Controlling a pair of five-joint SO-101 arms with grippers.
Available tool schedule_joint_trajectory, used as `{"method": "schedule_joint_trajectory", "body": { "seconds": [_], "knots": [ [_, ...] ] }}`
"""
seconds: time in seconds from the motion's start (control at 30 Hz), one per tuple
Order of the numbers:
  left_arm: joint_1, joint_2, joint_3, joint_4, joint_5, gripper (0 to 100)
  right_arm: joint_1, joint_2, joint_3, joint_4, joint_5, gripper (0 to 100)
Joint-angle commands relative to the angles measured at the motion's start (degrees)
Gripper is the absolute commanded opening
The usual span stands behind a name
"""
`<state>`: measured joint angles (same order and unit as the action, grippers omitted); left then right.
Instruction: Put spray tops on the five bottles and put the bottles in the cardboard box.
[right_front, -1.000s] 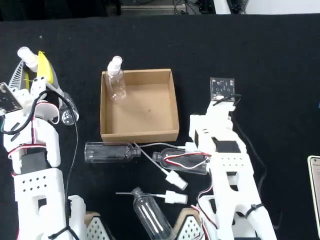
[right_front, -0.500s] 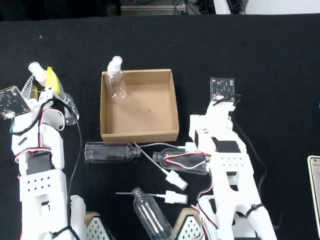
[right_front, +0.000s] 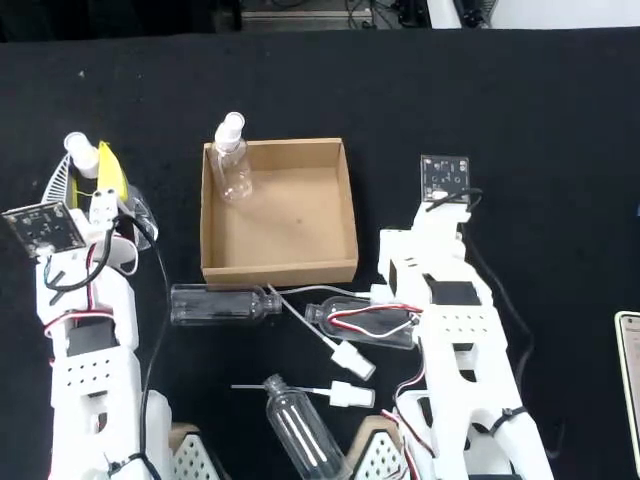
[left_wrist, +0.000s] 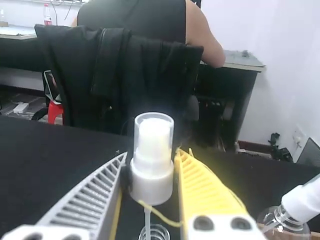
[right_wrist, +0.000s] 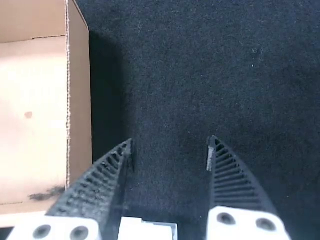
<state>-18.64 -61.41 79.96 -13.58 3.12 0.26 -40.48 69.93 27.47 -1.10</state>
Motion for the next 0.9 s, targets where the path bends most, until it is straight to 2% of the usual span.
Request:
{"method": "schedule_joint_trajectory", "body": {
  "seconds": [0.0, 0.63, 0.87],
  "knots": [
    [0.6, 0.0, -0.7, -1.4, -0.6, 13, 1.0, -3.0, -0.4, -1.4, 0.2, 20.8],
    [1.3, 0.0, 0.7, -1.4, -0.7, 13, 1.0, -3.0, -0.7, -1.1, 0.2, 20.8],
    [1.5, 0.1, 1.3, -1.3, -0.7, 13, -3.0, -3.0, -0.7, -1.0, 0.2, 20.8]
  ]
}}
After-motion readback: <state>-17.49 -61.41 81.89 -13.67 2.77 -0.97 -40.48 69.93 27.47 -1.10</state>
